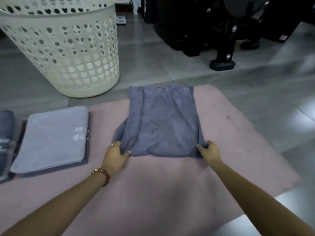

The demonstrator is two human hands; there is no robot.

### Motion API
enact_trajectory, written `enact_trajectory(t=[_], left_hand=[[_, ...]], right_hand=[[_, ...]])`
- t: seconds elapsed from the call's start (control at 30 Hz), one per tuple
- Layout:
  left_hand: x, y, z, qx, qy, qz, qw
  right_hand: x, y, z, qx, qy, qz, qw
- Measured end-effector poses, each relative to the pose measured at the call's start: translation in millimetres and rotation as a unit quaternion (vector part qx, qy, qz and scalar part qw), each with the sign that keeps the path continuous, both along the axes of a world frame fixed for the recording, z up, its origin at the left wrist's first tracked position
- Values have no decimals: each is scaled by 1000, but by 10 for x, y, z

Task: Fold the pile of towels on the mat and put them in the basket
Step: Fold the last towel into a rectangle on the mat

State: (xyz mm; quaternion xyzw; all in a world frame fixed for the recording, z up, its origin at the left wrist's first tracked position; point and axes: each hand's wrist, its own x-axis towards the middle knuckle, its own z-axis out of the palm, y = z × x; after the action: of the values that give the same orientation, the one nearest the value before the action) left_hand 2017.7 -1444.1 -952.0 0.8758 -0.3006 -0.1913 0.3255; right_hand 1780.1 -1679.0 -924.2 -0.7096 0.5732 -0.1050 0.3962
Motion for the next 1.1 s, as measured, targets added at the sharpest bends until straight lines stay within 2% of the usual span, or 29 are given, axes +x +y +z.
enact_trajectory(t=[0.07,0.17,0.2,0.27,0.33,0.4,0.47,0.6,0.67,0.77,0.8,0.83,0.87,0.9,0.93,0.97,1.0,1.03,1.1], left_hand=[[1,60,133,4,-33,-5,999],[73,128,395,-20,-35,-11,999],[85,181,472,-27,-36,-21,999],[77,346,567,-20,2,-42,999],[-26,619,561,26,61,-59,996],[-211,909,507,103,99,-127,982],[-370,1142,388,202,96,-213,951],[-536,1289,370,320,163,-257,897],[-567,1253,456,403,226,-269,845],[-533,1191,631,535,281,-285,744],[-474,1140,650,553,282,-302,723],[-408,1083,658,549,270,-308,728],[-319,1007,625,508,253,-295,769],[-221,908,576,434,220,-267,832],[-135,791,525,332,176,-227,898],[-67,666,498,227,127,-186,947],[-8,528,475,140,91,-153,974],[65,386,431,78,66,-129,986],[203,116,318,12,22,-101,995]], right_hand=[[-45,35,127,-12,-32,1,999],[-179,68,418,-56,-70,2,996],[-261,109,516,-77,-42,31,996],[-490,267,646,-120,103,132,979],[-788,491,642,-141,225,195,944],[-1049,696,611,-122,296,224,920],[-1261,860,497,-75,356,253,897],[-1449,1069,356,38,404,307,861],[-1461,1086,377,106,443,326,829],[-1426,1046,500,293,486,294,769],[-1392,1001,534,341,495,291,745],[-1341,933,564,361,501,294,729],[-1257,834,585,354,496,294,736],[-1149,721,592,312,473,279,775],[-1031,596,583,235,435,254,831],[-902,446,531,132,389,216,886],[-760,313,476,23,340,176,923],[-608,202,430,-55,291,142,944],[-305,20,345,-116,190,150,963]])
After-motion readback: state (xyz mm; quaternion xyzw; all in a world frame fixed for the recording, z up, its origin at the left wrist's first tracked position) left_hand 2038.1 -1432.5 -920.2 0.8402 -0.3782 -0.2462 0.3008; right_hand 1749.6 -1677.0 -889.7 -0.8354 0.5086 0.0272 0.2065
